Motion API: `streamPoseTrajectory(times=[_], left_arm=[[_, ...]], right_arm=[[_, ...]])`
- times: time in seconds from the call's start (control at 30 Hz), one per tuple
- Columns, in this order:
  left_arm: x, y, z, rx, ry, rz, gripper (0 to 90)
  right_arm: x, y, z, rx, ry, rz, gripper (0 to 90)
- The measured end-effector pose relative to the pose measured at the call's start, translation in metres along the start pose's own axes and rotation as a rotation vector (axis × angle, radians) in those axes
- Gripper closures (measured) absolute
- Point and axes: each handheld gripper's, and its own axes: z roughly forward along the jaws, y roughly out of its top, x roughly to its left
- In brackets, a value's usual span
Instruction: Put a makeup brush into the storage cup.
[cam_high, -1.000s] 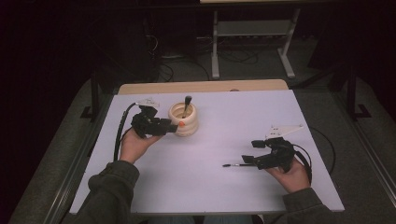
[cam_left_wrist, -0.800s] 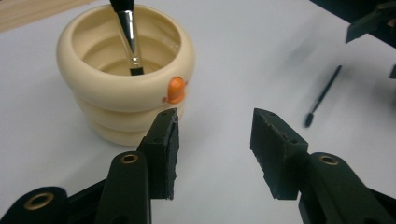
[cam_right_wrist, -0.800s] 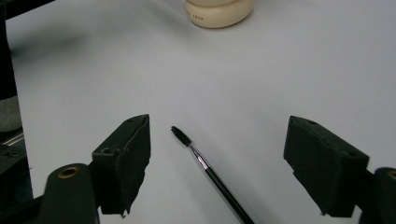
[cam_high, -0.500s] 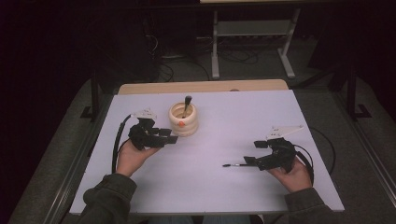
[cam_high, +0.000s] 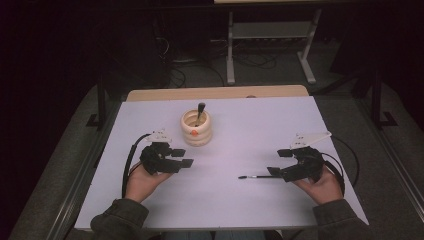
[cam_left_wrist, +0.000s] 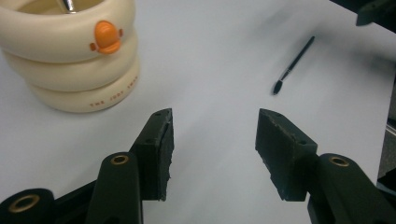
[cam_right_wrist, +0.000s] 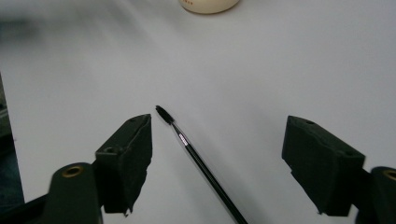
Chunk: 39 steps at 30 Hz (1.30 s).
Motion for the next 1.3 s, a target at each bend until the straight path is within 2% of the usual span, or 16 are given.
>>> streamPoseTrajectory(times=[0.03, 0.1, 0.23, 0.33, 0.4, 0.6, 0.67, 0.73, 0.8, 0.97, 1.07, 1.13, 1.2, 1.23, 1.3], left_arm=[[-0.001, -0.001, 0.0, -0.004, -0.001, 0.007, 45.9], [-0.002, -0.003, 0.0, -0.011, -0.01, -0.004, 45.6], [-0.004, -0.006, -0.002, -0.018, -0.012, 0.004, 44.4], [-0.006, -0.01, -0.003, -0.026, -0.007, 0.006, 43.2], [-0.007, -0.014, -0.003, -0.027, -0.005, -0.002, 42.8], [-0.011, -0.026, -0.001, -0.026, -0.007, -0.001, 41.5], [-0.011, -0.029, -0.001, -0.025, -0.008, 0.006, 41.2], [-0.011, -0.031, -0.001, -0.026, -0.011, 0.014, 41.0], [-0.009, -0.034, 0.0, -0.037, -0.028, -0.001, 40.8], [-0.008, -0.036, 0.0, -0.052, -0.027, -0.005, 39.9], [-0.008, -0.035, -0.001, -0.047, -0.029, 0.013, 39.8], [-0.009, -0.035, 0.0, -0.047, -0.038, -0.006, 39.4], [-0.008, -0.035, 0.001, -0.046, -0.04, 0.003, 38.7], [-0.009, -0.035, 0.002, -0.039, -0.041, -0.007, 38.7], [-0.008, -0.035, 0.004, -0.034, -0.04, 0.008, 38.4]], right_arm=[[-0.002, 0.001, -0.001, 0.009, -0.011, -0.024, 25.3], [-0.005, 0.004, -0.004, 0.038, -0.026, -0.031, 27.9], [-0.014, 0.008, -0.004, 0.093, -0.016, -0.053, 31.3], [-0.019, 0.007, 0.001, 0.113, 0.006, -0.062, 34.5], [-0.019, 0.006, 0.006, 0.133, 0.02, -0.045, 35.9], [-0.022, 0.002, 0.012, 0.165, 0.043, -0.059, 37.6], [-0.024, 0.0, 0.014, 0.193, 0.051, -0.048, 38.2], [-0.024, -0.002, 0.015, 0.208, 0.05, -0.054, 39.3], [-0.025, -0.004, 0.016, 0.221, 0.05, -0.063, 42.2], [-0.029, -0.006, 0.021, 0.257, 0.055, -0.063, 46.9], [-0.029, -0.007, 0.024, 0.274, 0.06, -0.082, 47.3], [-0.028, -0.007, 0.025, 0.281, 0.078, -0.082, 48.6], [-0.028, -0.007, 0.027, 0.288, 0.086, -0.099, 50.0], [-0.028, -0.008, 0.029, 0.297, 0.088, -0.109, 50.5], [-0.028, -0.008, 0.033, 0.319, 0.093, -0.121, 52.3]])
